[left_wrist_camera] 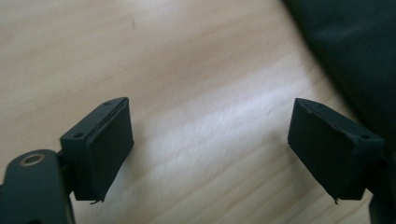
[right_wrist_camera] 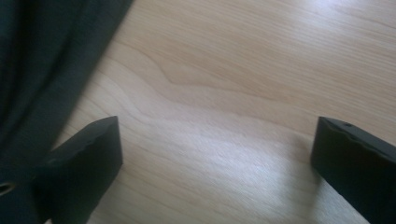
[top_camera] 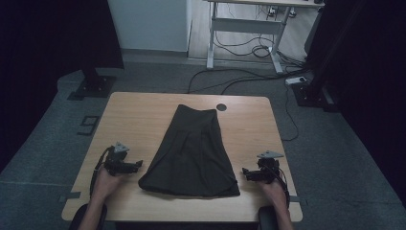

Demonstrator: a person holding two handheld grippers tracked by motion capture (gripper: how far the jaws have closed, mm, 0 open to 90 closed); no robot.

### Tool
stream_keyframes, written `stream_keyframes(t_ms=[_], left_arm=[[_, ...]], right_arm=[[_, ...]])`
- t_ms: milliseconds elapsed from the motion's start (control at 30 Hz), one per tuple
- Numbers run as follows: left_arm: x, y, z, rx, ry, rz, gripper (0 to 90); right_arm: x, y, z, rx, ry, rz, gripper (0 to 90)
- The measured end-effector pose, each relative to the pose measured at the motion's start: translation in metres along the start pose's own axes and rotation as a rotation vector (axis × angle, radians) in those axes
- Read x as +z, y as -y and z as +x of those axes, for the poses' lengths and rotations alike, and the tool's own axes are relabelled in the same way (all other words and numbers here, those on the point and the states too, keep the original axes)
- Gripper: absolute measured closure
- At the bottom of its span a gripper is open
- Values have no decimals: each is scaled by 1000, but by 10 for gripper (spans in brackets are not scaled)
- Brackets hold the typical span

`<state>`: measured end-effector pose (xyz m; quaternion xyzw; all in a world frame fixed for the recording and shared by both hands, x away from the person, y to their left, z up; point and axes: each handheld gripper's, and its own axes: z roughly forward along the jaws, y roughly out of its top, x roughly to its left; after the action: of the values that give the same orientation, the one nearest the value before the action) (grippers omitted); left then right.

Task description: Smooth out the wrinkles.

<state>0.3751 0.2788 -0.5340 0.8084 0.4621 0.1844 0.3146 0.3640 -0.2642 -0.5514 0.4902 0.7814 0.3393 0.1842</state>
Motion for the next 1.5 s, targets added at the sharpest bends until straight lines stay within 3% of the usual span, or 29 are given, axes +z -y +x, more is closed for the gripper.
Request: stream_keyframes(t_ms=[167,300,700,833,1033,1167,1367,1500], left_arm=[[-5,-23,-12,32,61,-64,89],[-1,-39,-20,75,64,-73,99],[32,-85,-34,104,112,-77,145],[45,-95,-38,110,117,-68,148],[66,-103,-42,102,94,-56,169],[83,-103,-44,107,74,-31,190],[97,-99,-48,114,67,-17,196],[97,-94,-48,88,62,-30,195]], right_arm=[[-3,-15,6,-3,-38,-22,33],[0,-30,14,-23,-61,-25,34],[19,-71,32,-26,-141,-40,36],[31,-83,42,-55,-155,-34,36],[48,-98,56,-84,-165,-27,58],[61,-103,59,-96,-143,-6,112],[79,-99,58,-106,-95,30,134],[85,-92,57,-95,-103,31,169]])
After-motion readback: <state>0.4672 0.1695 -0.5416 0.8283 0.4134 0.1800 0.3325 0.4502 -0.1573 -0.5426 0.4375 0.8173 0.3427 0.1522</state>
